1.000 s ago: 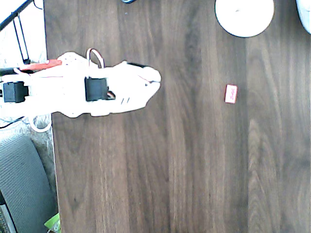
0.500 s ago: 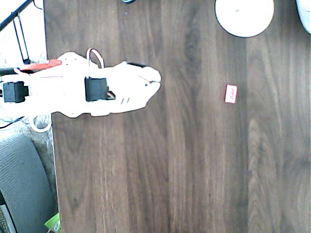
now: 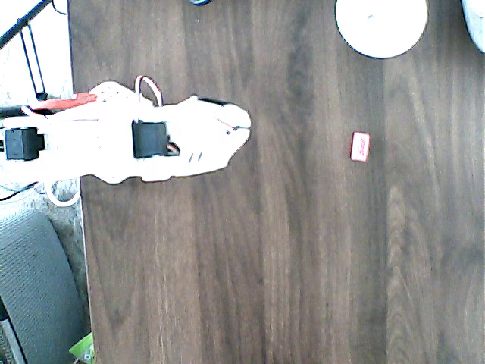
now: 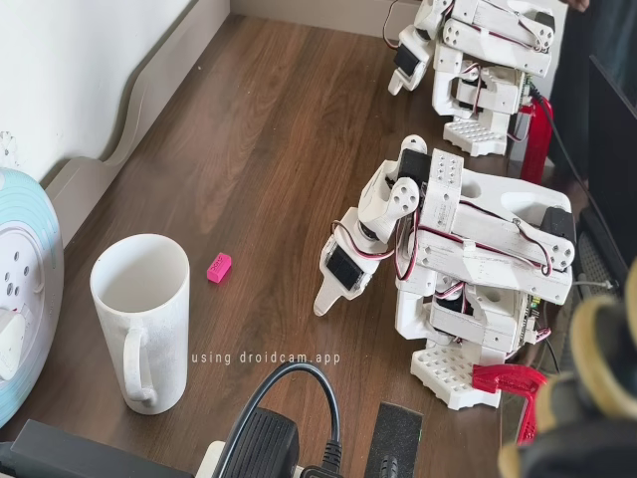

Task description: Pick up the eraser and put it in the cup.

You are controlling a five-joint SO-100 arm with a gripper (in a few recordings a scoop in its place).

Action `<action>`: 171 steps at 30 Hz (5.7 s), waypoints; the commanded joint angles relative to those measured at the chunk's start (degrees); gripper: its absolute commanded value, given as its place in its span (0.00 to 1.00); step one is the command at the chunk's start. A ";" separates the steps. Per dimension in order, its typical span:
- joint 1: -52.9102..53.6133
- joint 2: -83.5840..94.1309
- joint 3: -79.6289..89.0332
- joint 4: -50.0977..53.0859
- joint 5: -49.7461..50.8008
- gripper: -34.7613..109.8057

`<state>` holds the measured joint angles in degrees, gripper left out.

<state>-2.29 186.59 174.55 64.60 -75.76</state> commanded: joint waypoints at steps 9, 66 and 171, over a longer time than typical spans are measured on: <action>-0.70 2.55 0.62 2.11 -0.70 0.25; 7.12 -87.01 -69.43 -9.32 74.27 0.42; -19.42 -97.03 -99.67 -5.89 35.16 0.40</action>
<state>-21.45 87.71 75.23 58.97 -40.34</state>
